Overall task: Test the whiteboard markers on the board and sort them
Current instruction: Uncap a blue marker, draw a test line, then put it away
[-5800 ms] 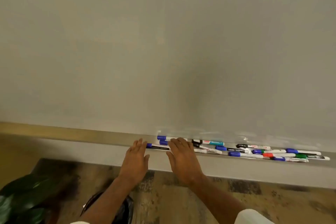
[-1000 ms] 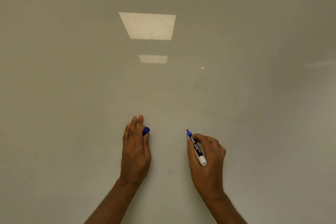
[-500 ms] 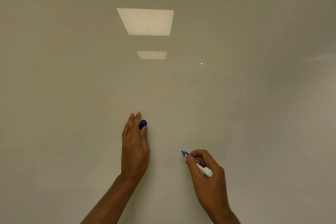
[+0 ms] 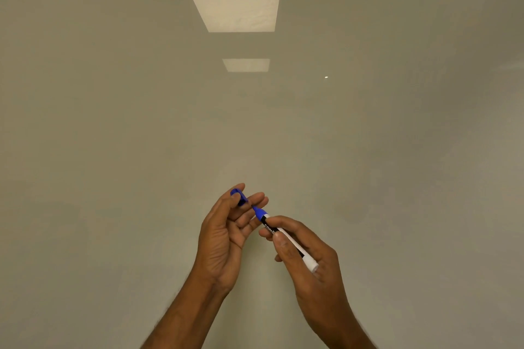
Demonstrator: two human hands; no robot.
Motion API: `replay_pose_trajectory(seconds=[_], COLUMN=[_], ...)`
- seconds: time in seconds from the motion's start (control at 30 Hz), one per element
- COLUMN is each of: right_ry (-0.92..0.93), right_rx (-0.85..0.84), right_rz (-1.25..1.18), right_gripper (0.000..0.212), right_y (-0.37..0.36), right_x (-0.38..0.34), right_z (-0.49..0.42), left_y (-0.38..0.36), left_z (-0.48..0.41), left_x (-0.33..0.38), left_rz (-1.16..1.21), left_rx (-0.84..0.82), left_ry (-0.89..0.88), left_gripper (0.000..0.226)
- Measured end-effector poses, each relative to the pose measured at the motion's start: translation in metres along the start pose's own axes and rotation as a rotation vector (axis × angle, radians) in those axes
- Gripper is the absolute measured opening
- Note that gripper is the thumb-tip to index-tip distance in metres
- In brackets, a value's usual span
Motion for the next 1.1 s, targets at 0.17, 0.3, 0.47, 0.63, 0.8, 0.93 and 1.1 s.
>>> replay_pose_trajectory(seconds=[0.17,0.3,0.47,0.63,0.8,0.93,1.1], right_ry=[-0.016,-0.028,-0.031,-0.058,-0.103,-0.130,-0.125], right_rx=[0.000,0.005,0.031,0.100,0.124,0.107,0.119], right_rz=[0.014,0.008,0.023,0.026,0.062,0.077,0.026], right_gripper=[0.037,0.034,0.032,0.023,0.029,0.035,0.023], right_y=[-0.007,-0.009,-0.010,-0.010,-0.011,-0.013,-0.002], right_x=[0.005,0.009,0.013,0.022,0.032,0.041,0.042], right_z=[0.006,0.008,0.010,0.013,0.015,0.022,0.034], left_y=[0.002,0.003,0.004,0.006,0.008,0.016,0.026], left_z=[0.011,0.018,0.023,0.026,0.030,0.033,0.040], left_x=[-0.007,-0.013,-0.021,-0.029,-0.038,-0.043,-0.048], left_rz=[0.036,0.020,-0.013,-0.039,-0.044,-0.046,-0.140], left_rx=[-0.011,-0.035,-0.055,-0.025,0.014,0.033,0.004], left_ry=[0.043,0.071,0.085,0.063,0.055,0.085,0.127], left_gripper=[0.030,0.031,0.030,0.029,0.030,0.029,0.029])
Point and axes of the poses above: each hand's wrist, its own z-axis away from the middle knuckle, its own y-axis out of the back of the hand, x = y × z, the point moved 5 cm from there along -z, towards the middle knuckle, and after that the axes turned 12 degrees about z, right-handed, at the moved point
